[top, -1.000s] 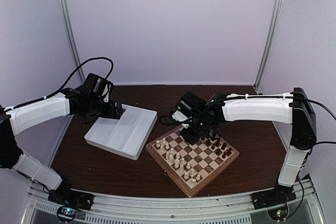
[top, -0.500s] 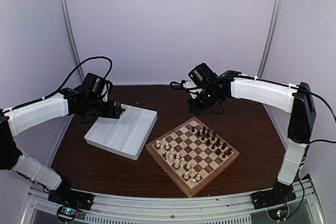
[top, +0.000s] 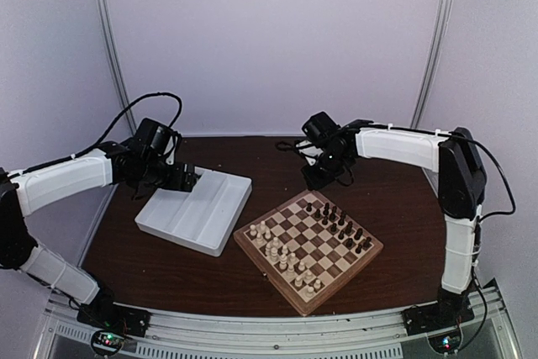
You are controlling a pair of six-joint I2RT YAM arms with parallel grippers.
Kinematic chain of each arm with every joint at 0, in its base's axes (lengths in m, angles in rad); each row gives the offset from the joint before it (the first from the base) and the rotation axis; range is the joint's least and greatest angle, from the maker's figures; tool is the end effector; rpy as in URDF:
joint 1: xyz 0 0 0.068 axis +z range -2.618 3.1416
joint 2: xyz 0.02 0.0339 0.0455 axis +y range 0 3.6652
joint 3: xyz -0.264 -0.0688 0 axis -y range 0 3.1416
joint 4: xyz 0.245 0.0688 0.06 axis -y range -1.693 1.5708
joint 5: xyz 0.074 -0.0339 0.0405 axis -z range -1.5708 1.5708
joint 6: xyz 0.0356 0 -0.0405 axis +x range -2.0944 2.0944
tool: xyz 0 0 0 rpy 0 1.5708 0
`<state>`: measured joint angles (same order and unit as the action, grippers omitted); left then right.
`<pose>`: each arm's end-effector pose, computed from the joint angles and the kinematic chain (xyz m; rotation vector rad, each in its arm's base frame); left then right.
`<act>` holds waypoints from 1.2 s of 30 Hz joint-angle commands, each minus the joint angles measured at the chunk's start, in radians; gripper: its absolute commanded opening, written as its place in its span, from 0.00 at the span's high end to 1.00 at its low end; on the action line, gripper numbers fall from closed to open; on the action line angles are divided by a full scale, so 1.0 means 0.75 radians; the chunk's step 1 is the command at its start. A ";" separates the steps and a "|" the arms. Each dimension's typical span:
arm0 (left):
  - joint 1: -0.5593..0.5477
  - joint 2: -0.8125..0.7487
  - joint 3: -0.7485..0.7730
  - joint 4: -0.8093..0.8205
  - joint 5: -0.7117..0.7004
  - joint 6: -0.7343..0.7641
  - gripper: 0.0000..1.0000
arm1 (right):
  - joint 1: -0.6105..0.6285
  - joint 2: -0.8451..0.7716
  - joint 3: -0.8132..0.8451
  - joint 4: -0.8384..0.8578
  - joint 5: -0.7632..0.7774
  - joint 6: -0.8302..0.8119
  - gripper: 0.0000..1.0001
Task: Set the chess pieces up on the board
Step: Place the chess piece on the chessboard.
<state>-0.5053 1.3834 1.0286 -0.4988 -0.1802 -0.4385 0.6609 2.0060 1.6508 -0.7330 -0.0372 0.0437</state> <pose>0.2595 -0.1363 0.2619 -0.0011 2.4175 -0.2172 0.3408 0.2667 0.2269 -0.8281 2.5572 0.2752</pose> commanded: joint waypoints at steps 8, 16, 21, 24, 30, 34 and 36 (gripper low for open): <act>0.013 0.035 0.046 0.036 -0.014 0.020 0.10 | -0.023 0.057 0.036 0.007 -0.044 -0.019 0.93; 0.015 0.035 0.042 0.035 -0.009 0.018 0.10 | -0.028 0.089 0.023 0.023 -0.058 -0.015 0.93; 0.017 0.035 0.042 0.033 -0.007 0.018 0.10 | -0.030 0.112 0.022 0.033 -0.073 -0.014 0.93; 0.017 0.035 0.040 0.031 -0.007 0.018 0.10 | -0.031 0.121 0.022 0.033 -0.075 -0.017 0.92; 0.019 0.033 0.036 0.031 -0.007 0.016 0.10 | -0.031 0.129 0.018 0.034 -0.066 -0.022 0.89; 0.019 0.031 0.036 0.030 -0.008 0.017 0.10 | -0.032 0.123 0.021 0.031 -0.065 -0.025 0.66; 0.020 0.033 0.036 0.033 -0.009 0.016 0.10 | -0.030 0.105 0.020 0.030 -0.065 -0.027 0.62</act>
<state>-0.4980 1.4029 1.0378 -0.4984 -0.1799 -0.4362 0.6434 2.0918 1.6508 -0.7208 -0.0891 0.0246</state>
